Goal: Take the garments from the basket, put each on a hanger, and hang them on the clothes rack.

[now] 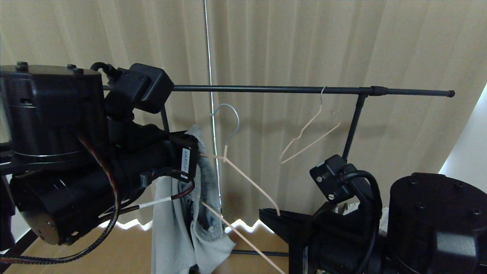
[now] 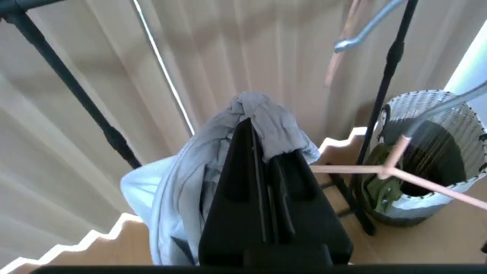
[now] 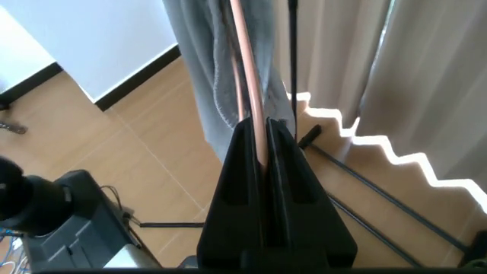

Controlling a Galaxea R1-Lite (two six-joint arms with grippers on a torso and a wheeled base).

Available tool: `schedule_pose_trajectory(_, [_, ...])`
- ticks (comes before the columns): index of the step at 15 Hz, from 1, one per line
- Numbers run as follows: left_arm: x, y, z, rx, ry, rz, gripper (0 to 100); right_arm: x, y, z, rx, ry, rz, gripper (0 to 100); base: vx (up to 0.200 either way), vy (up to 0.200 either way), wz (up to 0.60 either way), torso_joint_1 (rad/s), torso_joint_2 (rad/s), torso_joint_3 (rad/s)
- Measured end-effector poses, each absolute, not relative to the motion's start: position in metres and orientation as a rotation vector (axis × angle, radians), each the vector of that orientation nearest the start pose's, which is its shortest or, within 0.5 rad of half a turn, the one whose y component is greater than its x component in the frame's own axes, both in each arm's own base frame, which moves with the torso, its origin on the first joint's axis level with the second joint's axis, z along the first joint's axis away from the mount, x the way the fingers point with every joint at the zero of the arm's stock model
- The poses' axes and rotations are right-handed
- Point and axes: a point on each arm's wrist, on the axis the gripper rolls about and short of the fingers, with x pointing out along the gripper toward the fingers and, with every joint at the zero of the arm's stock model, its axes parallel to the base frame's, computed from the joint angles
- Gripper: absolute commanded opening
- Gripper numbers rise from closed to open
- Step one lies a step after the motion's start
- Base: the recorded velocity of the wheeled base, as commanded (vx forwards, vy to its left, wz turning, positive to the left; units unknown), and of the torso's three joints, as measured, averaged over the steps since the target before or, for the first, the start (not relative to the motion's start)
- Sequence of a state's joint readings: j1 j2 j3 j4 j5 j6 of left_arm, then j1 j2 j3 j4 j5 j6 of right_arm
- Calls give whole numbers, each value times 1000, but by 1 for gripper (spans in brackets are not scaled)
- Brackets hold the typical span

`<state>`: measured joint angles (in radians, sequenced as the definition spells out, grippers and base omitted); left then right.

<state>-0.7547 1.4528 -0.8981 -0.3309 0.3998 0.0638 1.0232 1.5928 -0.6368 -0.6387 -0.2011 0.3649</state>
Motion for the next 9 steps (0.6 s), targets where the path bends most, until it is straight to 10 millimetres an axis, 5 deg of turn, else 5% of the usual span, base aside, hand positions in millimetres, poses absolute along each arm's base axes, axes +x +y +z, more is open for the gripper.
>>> schedule_pose_trajectory(5, [178, -163, 252, 220, 154, -385, 0, 142, 229, 166, 188, 353, 775, 0, 0, 0, 0, 0, 0, 0])
schedule_pose_trajectory(9, [198, -125, 254, 280, 150, -218, 0, 135, 213, 162, 174, 364, 766, 0, 0, 0, 0, 0, 0, 0])
